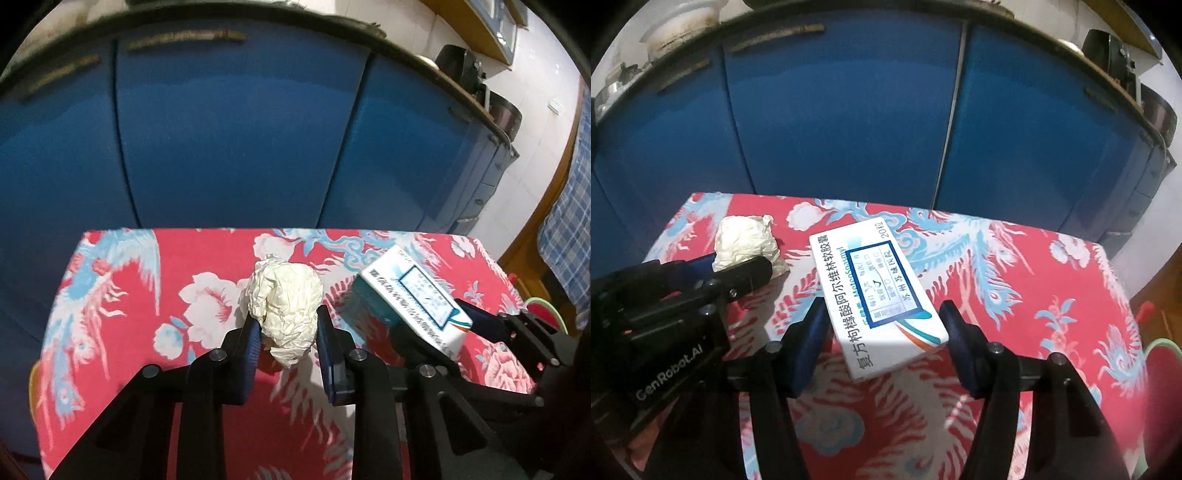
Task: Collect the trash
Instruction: 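Grasp the crumpled white paper with the left tool while the right tool grasps the white medicine box, then carry paper and medicine box over the red bucket and open both tools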
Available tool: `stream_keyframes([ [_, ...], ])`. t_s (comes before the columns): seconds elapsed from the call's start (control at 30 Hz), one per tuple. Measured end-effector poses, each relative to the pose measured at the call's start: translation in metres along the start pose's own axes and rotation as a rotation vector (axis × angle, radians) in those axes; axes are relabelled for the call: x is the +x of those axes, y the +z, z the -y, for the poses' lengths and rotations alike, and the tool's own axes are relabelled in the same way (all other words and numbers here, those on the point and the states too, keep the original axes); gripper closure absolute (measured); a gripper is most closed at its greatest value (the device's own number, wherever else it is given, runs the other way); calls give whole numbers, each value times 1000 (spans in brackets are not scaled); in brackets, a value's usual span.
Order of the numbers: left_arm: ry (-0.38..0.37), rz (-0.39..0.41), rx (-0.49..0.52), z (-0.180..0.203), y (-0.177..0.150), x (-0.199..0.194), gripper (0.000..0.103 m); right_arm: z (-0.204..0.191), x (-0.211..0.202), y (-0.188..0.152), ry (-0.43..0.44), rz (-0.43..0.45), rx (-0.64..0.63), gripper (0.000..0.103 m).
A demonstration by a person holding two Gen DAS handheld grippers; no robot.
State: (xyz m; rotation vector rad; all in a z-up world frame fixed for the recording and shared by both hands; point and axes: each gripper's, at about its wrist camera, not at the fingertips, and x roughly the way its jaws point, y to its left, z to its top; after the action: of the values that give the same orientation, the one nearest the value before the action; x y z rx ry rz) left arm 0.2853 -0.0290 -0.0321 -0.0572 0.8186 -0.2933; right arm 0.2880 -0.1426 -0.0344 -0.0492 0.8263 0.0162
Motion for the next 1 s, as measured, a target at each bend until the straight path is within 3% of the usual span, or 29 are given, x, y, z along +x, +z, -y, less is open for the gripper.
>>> stream_keyframes([
  [0.27,-59,42,1,24,-18,-49,75,31,-52,-18,21,37,122,41],
  [0.5,-65,103,47,56,-36,-89,75,44,-92,-35,33,85,130,41],
  [1.0,-118,113,152,143,-74,-117,75,98,-160,-90,-53,147,196,43],
])
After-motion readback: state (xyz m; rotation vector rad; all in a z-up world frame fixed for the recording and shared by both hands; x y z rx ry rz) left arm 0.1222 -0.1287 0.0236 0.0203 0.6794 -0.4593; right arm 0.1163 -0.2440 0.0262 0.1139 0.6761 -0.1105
